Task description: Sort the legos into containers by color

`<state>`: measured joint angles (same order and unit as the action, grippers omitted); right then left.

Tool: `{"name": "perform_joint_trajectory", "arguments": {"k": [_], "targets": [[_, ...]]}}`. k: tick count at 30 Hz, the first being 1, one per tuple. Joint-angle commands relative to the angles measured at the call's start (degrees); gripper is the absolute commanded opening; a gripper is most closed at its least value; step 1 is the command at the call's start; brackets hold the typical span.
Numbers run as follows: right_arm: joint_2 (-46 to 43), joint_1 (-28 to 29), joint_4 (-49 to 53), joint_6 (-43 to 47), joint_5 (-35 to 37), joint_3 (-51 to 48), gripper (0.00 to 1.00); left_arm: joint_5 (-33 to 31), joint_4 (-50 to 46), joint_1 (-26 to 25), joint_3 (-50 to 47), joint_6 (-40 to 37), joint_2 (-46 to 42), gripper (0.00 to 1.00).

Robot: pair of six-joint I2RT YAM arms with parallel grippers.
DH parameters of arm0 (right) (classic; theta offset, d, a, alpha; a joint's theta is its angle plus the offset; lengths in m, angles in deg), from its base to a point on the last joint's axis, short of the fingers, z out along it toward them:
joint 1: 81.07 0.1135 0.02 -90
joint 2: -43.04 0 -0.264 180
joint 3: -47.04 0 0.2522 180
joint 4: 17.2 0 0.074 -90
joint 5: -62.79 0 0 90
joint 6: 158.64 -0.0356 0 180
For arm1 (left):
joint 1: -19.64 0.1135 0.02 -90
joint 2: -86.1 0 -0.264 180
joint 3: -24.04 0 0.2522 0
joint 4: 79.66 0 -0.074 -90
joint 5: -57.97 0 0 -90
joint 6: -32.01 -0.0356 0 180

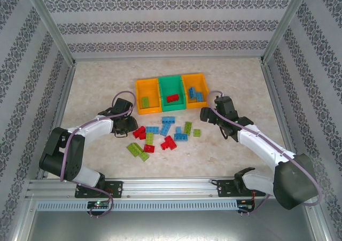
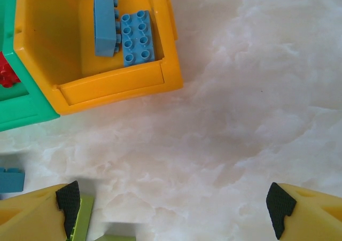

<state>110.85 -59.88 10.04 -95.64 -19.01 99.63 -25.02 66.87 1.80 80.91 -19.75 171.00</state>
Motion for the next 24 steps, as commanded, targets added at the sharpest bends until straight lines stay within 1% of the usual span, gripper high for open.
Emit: {"name": "perform_joint_trajectory", "arguments": {"k": [1,4,6,10,14,15,17,20,24], "targets": [[-0.76,-0.61,1.17,0.52,1.64,-1.29,0.93,-0.43,-3.11,-3.46,3.98,-3.1,-2.2,0.3],[-0.57,-0.77,1.52,0.46,1.62,-1.3,0.93,-3.24,-6.79,-8.89,8.95,-4.89,-1.64,0.31],[-0.74,-0.8,1.67,0.22,1.4,-1.47,0.93,-4.18,-7.3,-11.64,11.77,-5.48,-1.07,0.31],[-1.19,-0.84,1.41,-0.24,0.87,-2.16,0.93,-0.71,-5.71,-14.5,20.0,-8.49,3.66,0.31],[-1.19,-0.82,0.62,-1.27,-1.77,-2.91,0.92,5.31,-5.07,-15.38,31.61,-12.33,12.83,0.31],[-1.11,-0.68,0.23,-1.14,-2.91,-3.13,0.92,5.86,-5.15,-15.38,34.23,-13.07,15.03,0.31],[-1.02,0.41,0.01,-0.43,-4.27,-3.4,0.91,6.17,-7.44,-15.38,40.8,-14.73,20.29,0.31],[-0.62,2.88,1.78,0.13,-2.37,-3.21,0.9,5.74,-11.23,-15.13,49.32,-16.28,27.37,0.31],[0.78,4.94,3.97,-2.81,-1.86,-3.15,0.89,4.62,-13.69,-14.19,55.78,-15.67,33.71,0.32]]}}
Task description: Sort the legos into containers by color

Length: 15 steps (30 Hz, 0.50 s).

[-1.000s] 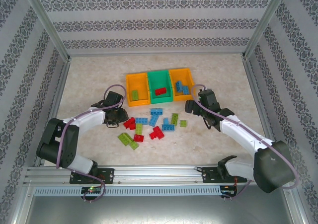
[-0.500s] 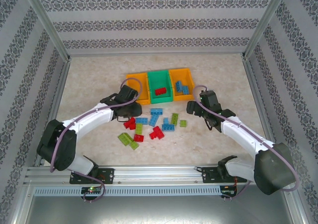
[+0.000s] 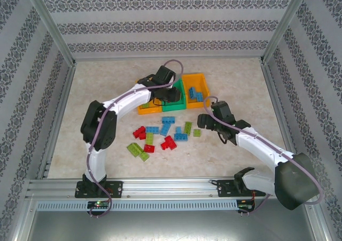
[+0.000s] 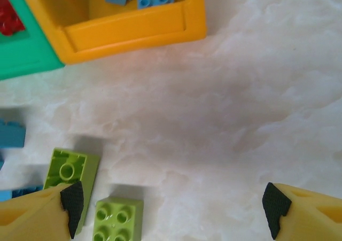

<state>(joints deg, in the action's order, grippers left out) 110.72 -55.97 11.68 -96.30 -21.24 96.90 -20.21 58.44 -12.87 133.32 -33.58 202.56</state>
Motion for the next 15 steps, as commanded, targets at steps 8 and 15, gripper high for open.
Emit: {"name": "perform_joint_trajectory", "arguments": {"k": [8,15], "targets": [[6.46,7.38,4.17,-5.89,0.1,0.56,0.83,-3.77,-4.56,0.56,5.8,-0.79,4.32,0.44],[10.05,10.33,3.28,-7.54,-0.48,0.93,0.72,-4.1,-4.65,0.01,4.51,-1.01,3.41,0.59]]}}
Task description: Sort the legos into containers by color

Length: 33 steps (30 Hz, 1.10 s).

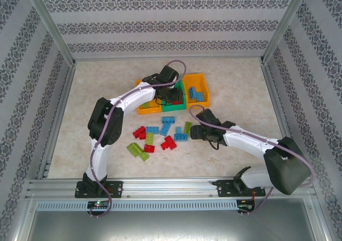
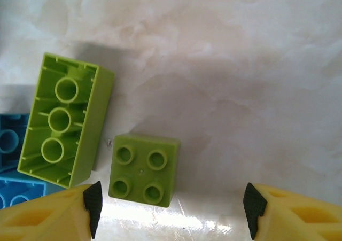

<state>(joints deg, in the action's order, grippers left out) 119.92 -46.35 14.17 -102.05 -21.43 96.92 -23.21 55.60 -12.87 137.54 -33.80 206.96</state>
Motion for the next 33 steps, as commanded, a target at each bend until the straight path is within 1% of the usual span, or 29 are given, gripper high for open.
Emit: {"name": "perform_joint_trajectory", "arguments": {"k": [1,4,8,12,16,19,24,26,27,30,32,33], "targets": [[1.21,0.87,0.51,-1.86,-0.25,0.88,0.72,-1.49,-1.65,-0.31,-0.03,-1.01,-1.55,0.61],[2.82,1.07,0.16,-2.09,-0.3,1.29,0.72,-2.4,-1.07,-1.56,-1.57,-1.85,-3.43,0.68],[5.13,1.21,-0.12,-1.88,-0.15,2.1,0.71,-2.56,1.25,-2.54,-5.37,-2.76,-7.08,0.86],[6.34,1.24,-0.41,-1.53,1.51,2.38,0.67,-1.69,5.19,-2.82,-11.26,-3.26,-11.99,1.0],[7.83,1.22,-0.82,1.01,1.47,3.81,0.64,-0.93,7.75,-2.91,-15.87,-3.44,-16.23,1.0],[9.67,1.23,-0.24,2.62,2.19,5.37,0.57,-1.22,8.39,-2.92,-18.29,-3.09,-18.79,1.0],[11.75,1.19,0.63,3.24,2.65,6.34,0.39,-4.61,8.55,-2.66,-22.88,-2.24,-23.3,0.99],[10.85,1.42,1.01,3.24,3.37,6.33,0.31,-6.45,9.28,-2.47,-25.65,-1.93,-25.8,0.99],[9.45,1.97,1.04,3.42,4.08,6.29,0.29,-7.84,9.84,-2.34,-27.61,-1.78,-27.52,0.99],[4.23,3.91,0.92,4.13,4.98,6.88,0.29,-13.55,12.05,-1.65,-34.63,-0.4,-33.52,0.99],[2.09,4.26,0.18,4.63,3.3,8.2,0.29,-16.32,13.53,-0.8,-39.32,0.35,-37.18,0.99],[1.7,4.37,-0.42,5.1,1.6,9.23,0.29,-16.51,13.74,0.05,-41.31,0.78,-38.88,0.99]]}}
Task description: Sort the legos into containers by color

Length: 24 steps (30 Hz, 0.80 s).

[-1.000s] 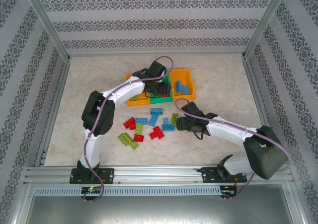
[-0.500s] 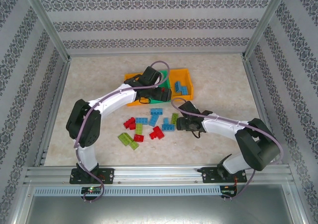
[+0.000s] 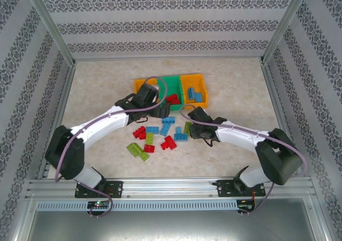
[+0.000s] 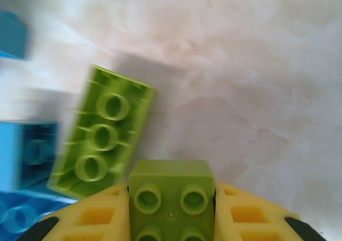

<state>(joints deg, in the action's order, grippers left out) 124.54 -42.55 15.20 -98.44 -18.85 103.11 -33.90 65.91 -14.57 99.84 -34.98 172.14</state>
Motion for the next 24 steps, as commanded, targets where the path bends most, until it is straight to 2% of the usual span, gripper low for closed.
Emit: {"name": "perform_joint_trajectory", "arguments": {"k": [1,6,12,19,24], "targets": [[-2.69,0.51,-2.12,1.8,-2.79,4.39,0.29,-5.58,2.93,2.78,-5.15,2.37,-5.23,0.99],[4.6,1.07,-3.8,3.34,-11.45,15.01,0.29,-7.01,-3.36,5.89,-8.72,3.8,-8.79,0.99],[16.76,2.48,-4.37,3.24,-15.94,31.31,0.31,-8.15,-4.98,7.4,-15.48,4.99,-15.57,0.99],[30.34,2.19,-4.36,-0.39,-20.91,45.45,0.33,-3.43,-5.08,8.15,-19.63,0.73,-18.1,0.99],[37.01,2.06,-1.49,-1.93,-21.22,53.23,0.37,-1.35,-5.54,8.14,-20.57,-1.68,-17.0,0.99]]}}
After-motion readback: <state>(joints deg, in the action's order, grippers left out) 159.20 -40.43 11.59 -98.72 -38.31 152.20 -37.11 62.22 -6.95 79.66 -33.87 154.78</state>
